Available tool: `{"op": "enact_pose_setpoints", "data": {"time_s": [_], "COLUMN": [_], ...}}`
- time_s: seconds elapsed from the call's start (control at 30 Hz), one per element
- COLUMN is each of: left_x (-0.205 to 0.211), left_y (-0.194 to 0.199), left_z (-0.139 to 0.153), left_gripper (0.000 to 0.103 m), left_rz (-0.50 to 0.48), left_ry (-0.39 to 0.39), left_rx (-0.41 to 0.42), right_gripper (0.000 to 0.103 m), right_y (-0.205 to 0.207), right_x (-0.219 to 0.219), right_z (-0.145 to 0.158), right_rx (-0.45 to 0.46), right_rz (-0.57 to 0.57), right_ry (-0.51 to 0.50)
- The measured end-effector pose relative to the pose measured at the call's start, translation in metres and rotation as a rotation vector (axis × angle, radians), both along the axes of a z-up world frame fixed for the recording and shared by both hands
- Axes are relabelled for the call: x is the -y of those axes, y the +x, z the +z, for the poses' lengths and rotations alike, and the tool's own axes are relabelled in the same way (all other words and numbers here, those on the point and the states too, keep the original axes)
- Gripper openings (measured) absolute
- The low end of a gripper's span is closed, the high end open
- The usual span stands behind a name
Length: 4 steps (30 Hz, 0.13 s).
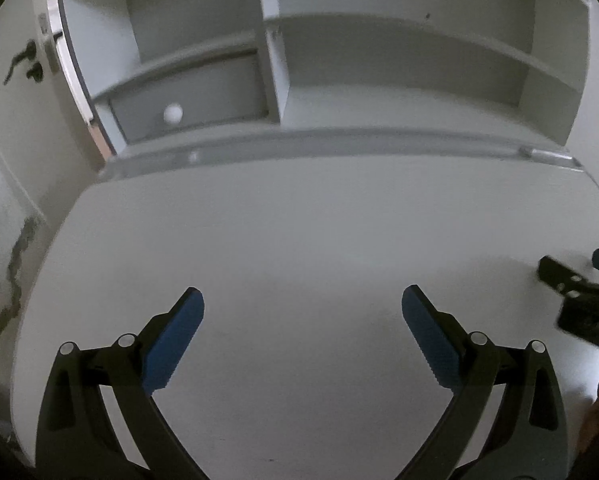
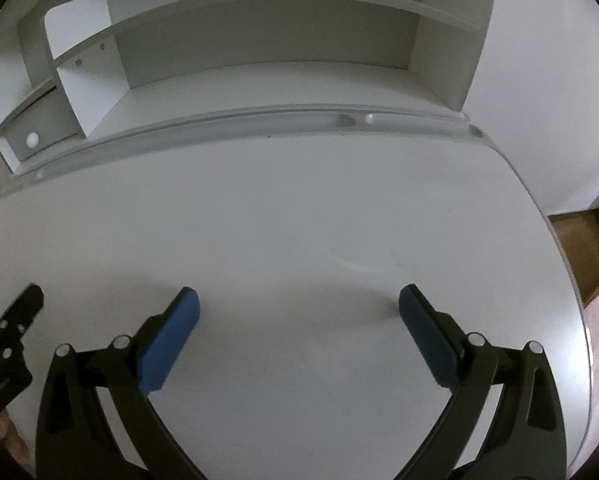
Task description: Collect trash
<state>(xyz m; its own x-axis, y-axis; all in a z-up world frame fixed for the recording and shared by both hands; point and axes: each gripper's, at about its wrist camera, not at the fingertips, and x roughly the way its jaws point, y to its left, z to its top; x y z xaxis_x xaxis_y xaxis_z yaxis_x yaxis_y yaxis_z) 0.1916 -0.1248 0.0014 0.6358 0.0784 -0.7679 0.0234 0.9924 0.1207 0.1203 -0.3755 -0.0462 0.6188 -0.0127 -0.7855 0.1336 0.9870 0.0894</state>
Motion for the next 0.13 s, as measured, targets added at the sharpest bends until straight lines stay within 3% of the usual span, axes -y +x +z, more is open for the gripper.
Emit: {"op": "enact_pose_setpoints", "data": {"time_s": [0.07, 0.13], "left_x": [-0.009, -0.016], "left_y": [0.005, 0.004], "left_z": [-0.008, -0.009], "left_gripper": [0.097, 0.097], "left_rz": [0.015, 0.026], "left_ry": [-0.031, -0.065], "left_rx": [-0.056, -0.061], "right_gripper": [0.096, 0.097], "right_y": [-0.001, -0.002], "right_x": [0.001, 0.001], "right_z": [-0.001, 0.0], "right_rx": [-0.002, -0.003], "right_rz": [-0.009, -0.021], "right_ry": [-0.001, 0.001]}}
